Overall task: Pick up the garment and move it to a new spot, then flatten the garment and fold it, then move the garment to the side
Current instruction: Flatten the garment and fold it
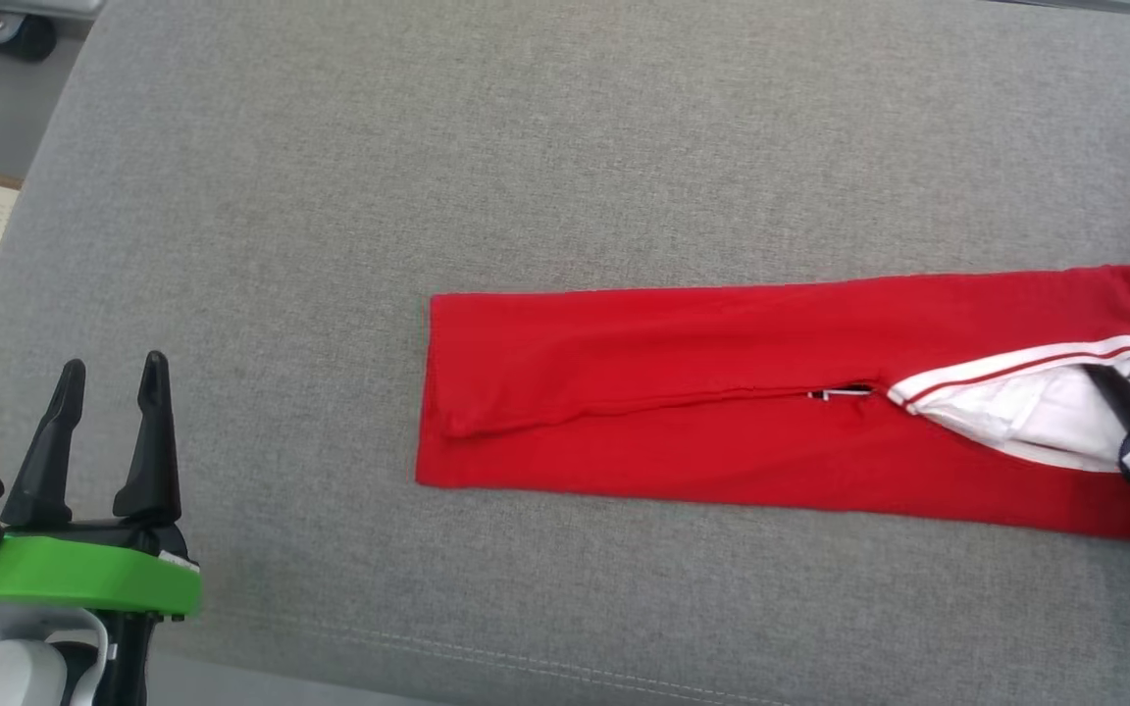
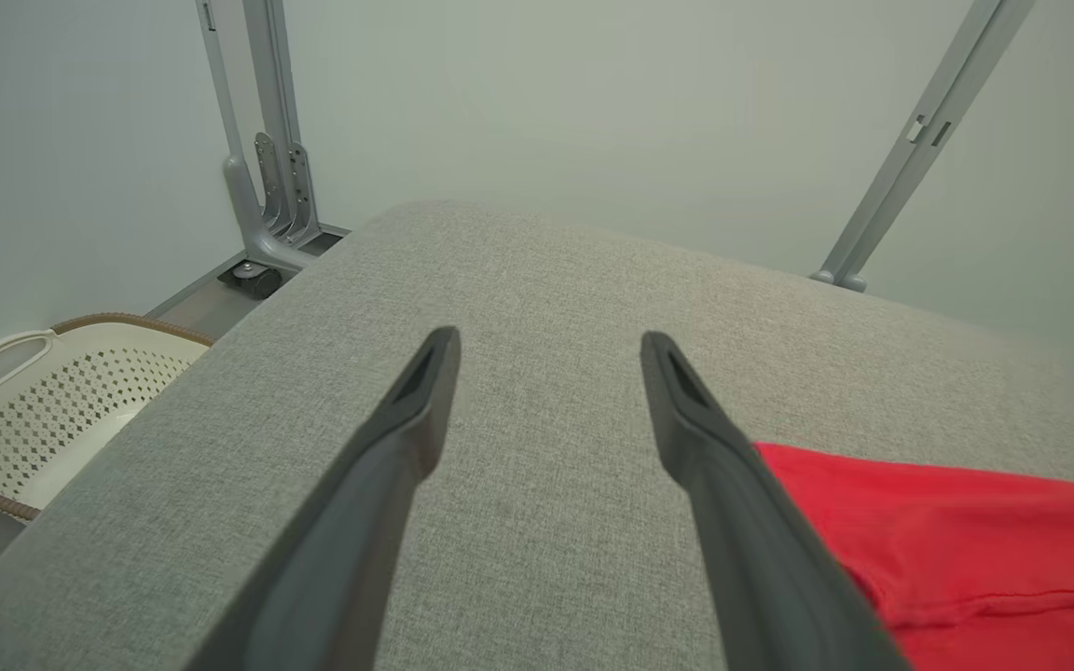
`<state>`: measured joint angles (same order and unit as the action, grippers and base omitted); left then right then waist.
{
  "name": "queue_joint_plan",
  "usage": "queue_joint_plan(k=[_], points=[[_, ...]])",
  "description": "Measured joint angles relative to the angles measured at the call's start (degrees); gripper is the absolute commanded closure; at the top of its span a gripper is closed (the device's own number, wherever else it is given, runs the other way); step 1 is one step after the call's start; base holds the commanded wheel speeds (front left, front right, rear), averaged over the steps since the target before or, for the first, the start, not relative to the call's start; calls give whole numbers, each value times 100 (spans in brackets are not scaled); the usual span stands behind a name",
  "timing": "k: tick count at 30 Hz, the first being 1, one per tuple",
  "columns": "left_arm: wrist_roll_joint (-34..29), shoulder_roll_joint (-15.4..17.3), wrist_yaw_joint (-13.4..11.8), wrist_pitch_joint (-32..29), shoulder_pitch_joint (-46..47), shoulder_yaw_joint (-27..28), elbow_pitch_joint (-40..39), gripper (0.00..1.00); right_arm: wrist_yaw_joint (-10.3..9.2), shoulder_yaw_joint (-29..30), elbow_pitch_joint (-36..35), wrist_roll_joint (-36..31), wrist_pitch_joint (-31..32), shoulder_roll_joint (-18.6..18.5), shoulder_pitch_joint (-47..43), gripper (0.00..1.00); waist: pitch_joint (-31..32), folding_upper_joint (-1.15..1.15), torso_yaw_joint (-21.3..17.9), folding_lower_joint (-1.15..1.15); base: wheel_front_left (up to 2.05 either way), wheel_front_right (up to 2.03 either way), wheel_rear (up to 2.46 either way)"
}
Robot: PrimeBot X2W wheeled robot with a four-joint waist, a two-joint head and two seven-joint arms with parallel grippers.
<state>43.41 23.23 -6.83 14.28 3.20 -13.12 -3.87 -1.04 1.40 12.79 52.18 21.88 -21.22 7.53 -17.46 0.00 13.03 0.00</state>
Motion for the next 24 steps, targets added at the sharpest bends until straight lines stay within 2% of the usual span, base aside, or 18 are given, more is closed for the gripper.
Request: queue_joint_plan(k=[5, 8, 10, 13, 16, 18, 21, 24], points=[[-124, -153, 0, 1, 0, -5, -96, 0, -13, 659, -96, 307, 1, -252, -13, 100, 91, 0, -157, 0, 0, 0, 0], [-127, -244, 0, 14, -21, 15, -164, 0, 4, 906, -426, 697, 122, -339, -13, 100, 151, 0, -226, 0, 0, 0, 0], [-152, -271, 0, 14, -64, 18, -175, 0, 125, 866, -754, 1010, 327, -246, -13, 100, 192, 0, -259, 0, 0, 0, 0], [-159, -319, 0, 14, -165, 44, -200, 0, 332, 472, -1365, 1392, 772, -53, -1, 100, 233, 0, -309, 0, 0, 0, 0], [-183, -422, 0, 15, -176, -14, -215, 0, 425, -29, -1864, 1566, 1124, 144, 11, 100, 267, 0, -328, 0, 0, 0, 0], [-215, -432, 1, 15, -176, -96, -224, 0, 422, -635, -2193, 1427, 1358, 259, 54, 100, 270, 0, -317, 0, 0, 0, 0], [-338, -439, 29, 14, -166, -341, -249, 0, 335, -1012, -2326, 1044, 1372, 416, 151, 100, 254, 0, -259, 0, 0, 0, 0], [-338, -469, 44, 15, -137, -414, -286, 0, 220, -1393, -2298, 735, 1314, 736, 329, 100, 218, 0, -162, 0, 0, 0, 0]])
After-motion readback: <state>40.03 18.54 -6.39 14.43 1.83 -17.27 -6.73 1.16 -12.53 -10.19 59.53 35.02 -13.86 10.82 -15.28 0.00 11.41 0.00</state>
